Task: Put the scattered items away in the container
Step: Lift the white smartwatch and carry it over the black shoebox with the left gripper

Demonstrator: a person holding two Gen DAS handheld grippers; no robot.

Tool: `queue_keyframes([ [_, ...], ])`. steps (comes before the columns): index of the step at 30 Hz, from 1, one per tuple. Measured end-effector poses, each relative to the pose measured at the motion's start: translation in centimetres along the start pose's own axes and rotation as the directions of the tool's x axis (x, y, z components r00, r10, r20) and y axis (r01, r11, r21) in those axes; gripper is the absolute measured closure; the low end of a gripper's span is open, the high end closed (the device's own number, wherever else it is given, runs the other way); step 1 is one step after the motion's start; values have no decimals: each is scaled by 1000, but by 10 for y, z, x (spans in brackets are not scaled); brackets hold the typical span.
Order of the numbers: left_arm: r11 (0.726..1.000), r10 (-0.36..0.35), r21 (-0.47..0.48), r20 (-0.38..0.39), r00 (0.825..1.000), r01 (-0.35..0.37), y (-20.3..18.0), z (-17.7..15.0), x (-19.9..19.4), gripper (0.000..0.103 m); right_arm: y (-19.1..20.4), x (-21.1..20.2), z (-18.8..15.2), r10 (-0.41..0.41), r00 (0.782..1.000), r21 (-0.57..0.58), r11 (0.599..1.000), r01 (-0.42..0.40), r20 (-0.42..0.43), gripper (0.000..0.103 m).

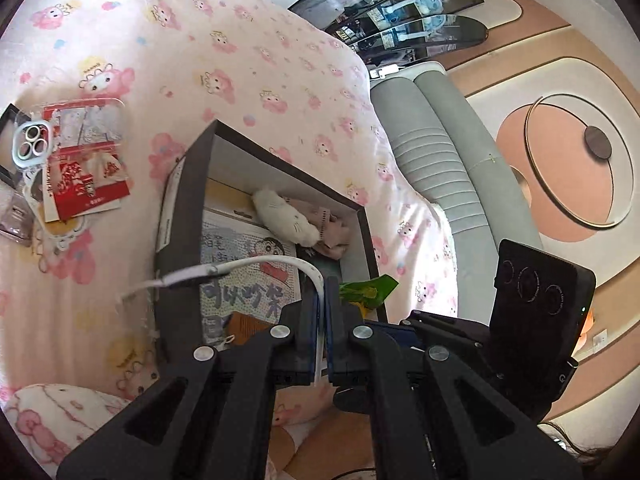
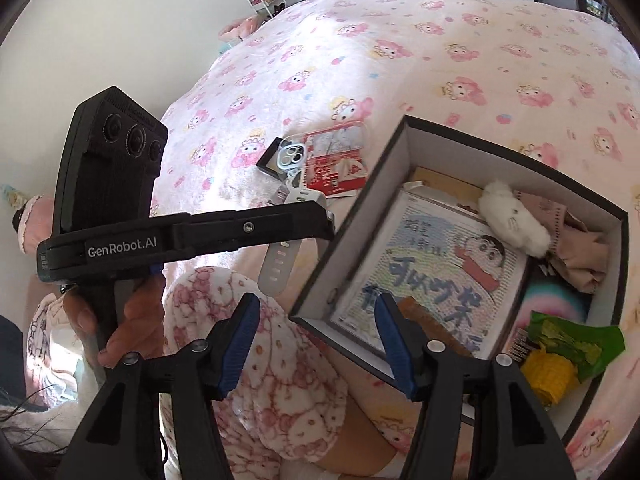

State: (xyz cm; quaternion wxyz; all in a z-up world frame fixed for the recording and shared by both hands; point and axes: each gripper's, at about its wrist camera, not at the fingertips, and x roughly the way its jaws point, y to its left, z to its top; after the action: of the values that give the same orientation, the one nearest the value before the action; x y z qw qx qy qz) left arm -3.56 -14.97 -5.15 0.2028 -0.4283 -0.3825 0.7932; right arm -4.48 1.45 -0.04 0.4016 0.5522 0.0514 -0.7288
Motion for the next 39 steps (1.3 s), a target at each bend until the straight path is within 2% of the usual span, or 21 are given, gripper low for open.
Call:
queue_keyframes([
  [7, 1000, 11, -8, -24, 1000, -11, -15, -13, 31, 102, -43, -9, -19, 7, 1000, 52, 999, -8, 9, 47],
  [16, 997, 38, -69, 12, 999, -37, -11, -28, 44, 102, -72, -9, -29, 85, 995, -35, 996, -83, 58, 47],
  [21, 995, 49, -86, 14, 999, -47, -11, -33, 54, 102, -85, -4, -31, 167, 984, 30, 985, -169, 64, 47],
  [27, 994, 71, -77, -9, 997, -72, -18, -36, 75, 102, -88, 11, -33, 141, 989, 52, 988, -144, 49, 47],
  [30, 994, 63, -86, -7, 998, -64, -18, -35, 79, 102, -97, 13, -34, 156, 987, 92, 983, -160, 45, 47],
  [32, 994, 62, -86, -13, 998, -63, -19, -33, 83, 102, -102, 13, -36, 174, 983, 116, 977, -179, 51, 52],
  [34, 995, 56, -83, -17, 998, -58, -20, -31, 86, 102, -104, 12, -36, 169, 984, 123, 977, -175, 57, 66],
  [37, 997, 46, -62, -26, 999, -47, -27, -24, 89, 102, -111, 7, -35, 186, 979, 158, 968, -197, 82, 78],
  [39, 998, 43, -47, -26, 999, -44, -34, -20, 90, 100, -117, 0, -36, 190, 975, 176, 962, -208, 112, 81],
])
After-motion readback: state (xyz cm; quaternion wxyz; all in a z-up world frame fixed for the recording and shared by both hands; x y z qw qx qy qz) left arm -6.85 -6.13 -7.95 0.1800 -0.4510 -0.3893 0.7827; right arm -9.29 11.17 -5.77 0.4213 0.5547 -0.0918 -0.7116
